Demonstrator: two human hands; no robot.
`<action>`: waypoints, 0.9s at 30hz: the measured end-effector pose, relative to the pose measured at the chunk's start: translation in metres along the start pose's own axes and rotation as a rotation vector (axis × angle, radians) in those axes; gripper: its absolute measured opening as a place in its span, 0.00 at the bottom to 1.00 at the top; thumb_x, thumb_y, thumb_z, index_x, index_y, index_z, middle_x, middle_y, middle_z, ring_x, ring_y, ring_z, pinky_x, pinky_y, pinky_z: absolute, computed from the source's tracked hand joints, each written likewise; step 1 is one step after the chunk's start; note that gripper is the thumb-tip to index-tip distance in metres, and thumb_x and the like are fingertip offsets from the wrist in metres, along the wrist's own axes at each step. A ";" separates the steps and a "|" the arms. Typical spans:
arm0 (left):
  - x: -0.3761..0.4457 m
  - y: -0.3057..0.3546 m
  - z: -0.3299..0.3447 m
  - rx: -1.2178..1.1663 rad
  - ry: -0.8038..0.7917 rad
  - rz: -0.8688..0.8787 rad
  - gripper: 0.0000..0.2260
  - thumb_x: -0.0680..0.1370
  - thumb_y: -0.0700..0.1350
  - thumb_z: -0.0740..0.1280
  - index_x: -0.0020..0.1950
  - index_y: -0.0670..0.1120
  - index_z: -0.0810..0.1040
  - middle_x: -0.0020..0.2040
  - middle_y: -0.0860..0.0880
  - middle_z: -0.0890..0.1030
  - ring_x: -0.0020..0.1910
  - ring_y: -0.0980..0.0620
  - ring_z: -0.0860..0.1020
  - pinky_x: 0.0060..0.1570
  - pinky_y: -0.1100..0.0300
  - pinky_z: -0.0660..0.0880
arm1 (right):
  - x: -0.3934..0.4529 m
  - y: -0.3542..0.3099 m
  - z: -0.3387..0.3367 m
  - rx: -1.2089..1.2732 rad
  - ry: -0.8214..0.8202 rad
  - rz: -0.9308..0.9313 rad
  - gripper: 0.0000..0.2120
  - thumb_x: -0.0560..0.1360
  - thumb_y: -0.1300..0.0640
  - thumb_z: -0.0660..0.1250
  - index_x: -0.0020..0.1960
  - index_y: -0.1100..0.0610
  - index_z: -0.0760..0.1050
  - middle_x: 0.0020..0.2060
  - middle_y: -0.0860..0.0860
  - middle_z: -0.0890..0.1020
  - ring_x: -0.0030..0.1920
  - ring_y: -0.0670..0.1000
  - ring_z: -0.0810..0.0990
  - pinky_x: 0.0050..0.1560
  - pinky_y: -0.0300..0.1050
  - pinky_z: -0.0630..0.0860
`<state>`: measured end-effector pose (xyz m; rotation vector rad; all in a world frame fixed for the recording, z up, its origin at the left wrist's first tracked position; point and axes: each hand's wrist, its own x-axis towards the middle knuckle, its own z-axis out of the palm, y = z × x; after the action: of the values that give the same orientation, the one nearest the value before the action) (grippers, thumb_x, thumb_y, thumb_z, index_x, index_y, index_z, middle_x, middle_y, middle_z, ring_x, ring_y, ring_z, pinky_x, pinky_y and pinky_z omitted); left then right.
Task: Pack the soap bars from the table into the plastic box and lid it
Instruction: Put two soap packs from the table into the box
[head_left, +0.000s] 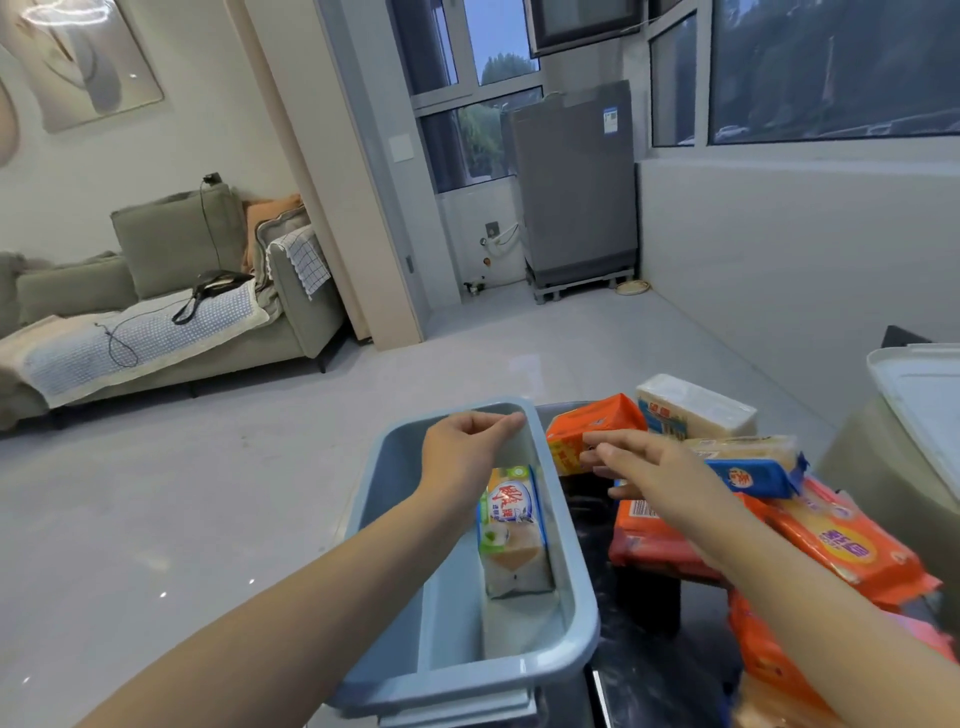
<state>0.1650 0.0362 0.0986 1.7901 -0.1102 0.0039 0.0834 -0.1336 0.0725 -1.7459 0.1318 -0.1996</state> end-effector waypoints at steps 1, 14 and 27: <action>0.003 0.003 0.004 0.014 -0.010 0.037 0.10 0.69 0.50 0.75 0.32 0.49 0.78 0.32 0.53 0.79 0.33 0.57 0.75 0.33 0.65 0.70 | 0.003 0.001 -0.005 -0.017 0.027 -0.009 0.10 0.78 0.58 0.61 0.49 0.43 0.77 0.48 0.45 0.83 0.52 0.44 0.80 0.46 0.38 0.77; 0.076 0.041 0.099 0.779 -0.679 0.284 0.29 0.70 0.47 0.75 0.69 0.46 0.71 0.67 0.45 0.74 0.64 0.48 0.74 0.63 0.54 0.72 | 0.025 0.023 -0.062 -0.433 0.218 -0.009 0.09 0.75 0.58 0.63 0.49 0.47 0.80 0.49 0.47 0.83 0.49 0.45 0.78 0.44 0.37 0.71; 0.131 0.016 0.147 1.294 -0.963 0.182 0.43 0.64 0.52 0.78 0.73 0.56 0.59 0.71 0.50 0.67 0.69 0.45 0.67 0.65 0.48 0.69 | 0.029 0.033 -0.071 -0.743 -0.005 -0.018 0.15 0.72 0.50 0.69 0.57 0.51 0.79 0.56 0.46 0.81 0.57 0.46 0.76 0.55 0.40 0.71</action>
<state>0.2862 -0.1196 0.0904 2.8881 -1.1750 -0.8262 0.0975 -0.2139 0.0548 -2.4868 0.2038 -0.1691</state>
